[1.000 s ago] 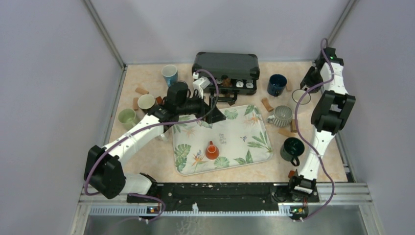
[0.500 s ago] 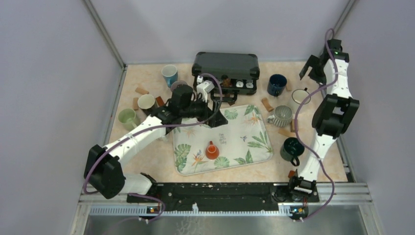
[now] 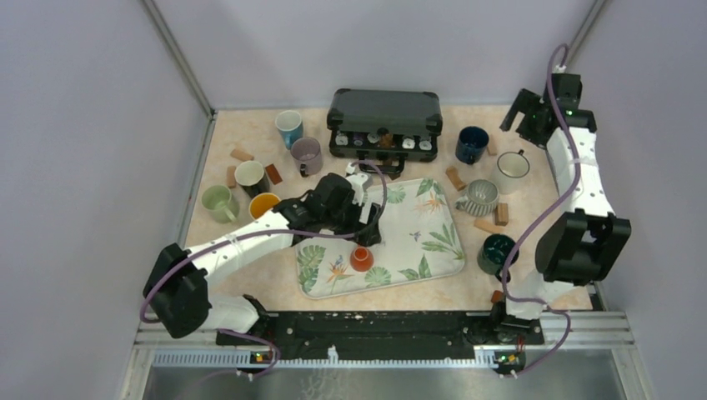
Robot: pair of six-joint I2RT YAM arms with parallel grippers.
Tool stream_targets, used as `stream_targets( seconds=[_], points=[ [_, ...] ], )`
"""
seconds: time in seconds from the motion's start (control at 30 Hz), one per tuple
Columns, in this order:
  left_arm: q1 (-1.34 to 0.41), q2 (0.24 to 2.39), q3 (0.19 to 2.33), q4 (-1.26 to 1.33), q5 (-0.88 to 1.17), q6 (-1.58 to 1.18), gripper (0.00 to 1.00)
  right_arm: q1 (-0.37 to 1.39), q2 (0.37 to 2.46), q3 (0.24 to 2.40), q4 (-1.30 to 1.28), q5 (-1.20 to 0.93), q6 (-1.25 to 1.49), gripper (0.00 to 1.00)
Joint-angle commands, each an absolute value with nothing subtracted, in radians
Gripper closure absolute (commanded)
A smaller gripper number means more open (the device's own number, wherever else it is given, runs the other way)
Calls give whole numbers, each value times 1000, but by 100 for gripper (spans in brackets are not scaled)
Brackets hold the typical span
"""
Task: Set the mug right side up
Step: Place the cup at the corner of the board, then turn over the cup on the tray.
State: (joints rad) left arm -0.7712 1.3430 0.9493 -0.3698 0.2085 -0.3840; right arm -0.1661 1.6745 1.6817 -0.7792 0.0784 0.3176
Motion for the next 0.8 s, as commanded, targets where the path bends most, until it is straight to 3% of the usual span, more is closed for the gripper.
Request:
stream_targets(
  seconds=[0.0, 0.2, 0.33, 0.63, 0.77],
  points=[
    [-792, 1353, 950, -432, 103, -418, 1, -105, 1530, 1536, -647, 55, 334, 1],
    [-804, 1475, 1016, -501, 77, -472, 2, -18, 1351, 1319, -512, 5, 369, 1],
    [-812, 1561, 1068, -525, 67, -484, 8, 45, 1269, 1215, -446, -47, 402, 1],
    [-857, 1710, 1192, -614, 61, -486, 42, 101, 1221, 1120, -391, -128, 415, 1],
    [-870, 1746, 1214, -643, 51, -484, 52, 101, 1208, 1096, -371, -160, 421, 1]
  ],
)
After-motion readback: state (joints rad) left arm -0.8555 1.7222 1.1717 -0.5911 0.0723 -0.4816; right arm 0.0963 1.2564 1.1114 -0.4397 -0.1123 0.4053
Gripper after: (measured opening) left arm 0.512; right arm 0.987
